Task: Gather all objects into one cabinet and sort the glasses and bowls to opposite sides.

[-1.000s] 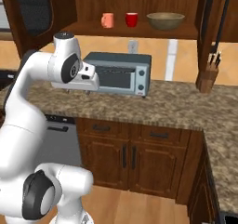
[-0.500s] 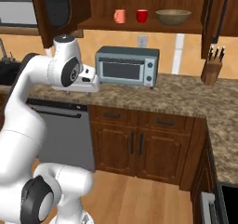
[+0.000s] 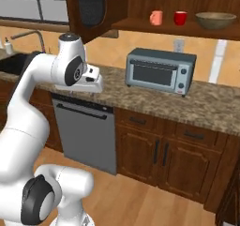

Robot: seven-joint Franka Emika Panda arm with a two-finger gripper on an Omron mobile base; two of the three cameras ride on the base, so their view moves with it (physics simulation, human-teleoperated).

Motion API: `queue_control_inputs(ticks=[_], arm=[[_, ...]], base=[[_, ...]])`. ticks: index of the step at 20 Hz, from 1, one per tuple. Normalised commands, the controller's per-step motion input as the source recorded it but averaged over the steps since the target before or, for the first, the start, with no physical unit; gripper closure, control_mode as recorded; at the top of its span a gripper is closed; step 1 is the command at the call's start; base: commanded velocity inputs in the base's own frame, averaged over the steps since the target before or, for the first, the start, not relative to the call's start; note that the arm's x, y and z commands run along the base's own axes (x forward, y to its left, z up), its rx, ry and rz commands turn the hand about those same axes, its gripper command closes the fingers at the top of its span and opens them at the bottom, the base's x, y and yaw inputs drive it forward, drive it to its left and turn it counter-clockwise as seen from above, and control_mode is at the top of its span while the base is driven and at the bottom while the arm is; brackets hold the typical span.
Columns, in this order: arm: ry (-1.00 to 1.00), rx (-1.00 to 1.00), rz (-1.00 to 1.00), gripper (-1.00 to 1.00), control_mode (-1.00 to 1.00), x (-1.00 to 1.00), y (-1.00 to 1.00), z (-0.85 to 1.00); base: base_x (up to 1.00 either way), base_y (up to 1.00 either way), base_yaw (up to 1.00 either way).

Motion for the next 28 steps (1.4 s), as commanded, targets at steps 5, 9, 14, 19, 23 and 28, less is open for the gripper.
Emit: queue_control_inputs(ticks=[5,9,14,19,23,28], arm=[[0.0,0.0,0.0,-1.0,1.0,0.0,0.0,0.0],[0.0,0.0,0.0,-1.0,1.0,0.0,0.0,0.0],[0.0,0.0,0.0,-1.0,1.0,0.0,0.0,0.0],[0.0,0.0,0.0,-1.0,1.0,0.0,0.0,0.0],[0.0,0.0,0.0,-1.0,1.0,0.0,0.0,0.0],[0.0,0.0,0.0,-1.0,1.0,0.0,0.0,0.0]], base=[[-0.07,0.12,0.41],[-0.07,0.09,0.4],[-0.04,0.1,0.39],[-0.01,0.11,0.39],[-0.01,0.11,0.38],[0.0,0.13,0.37]])
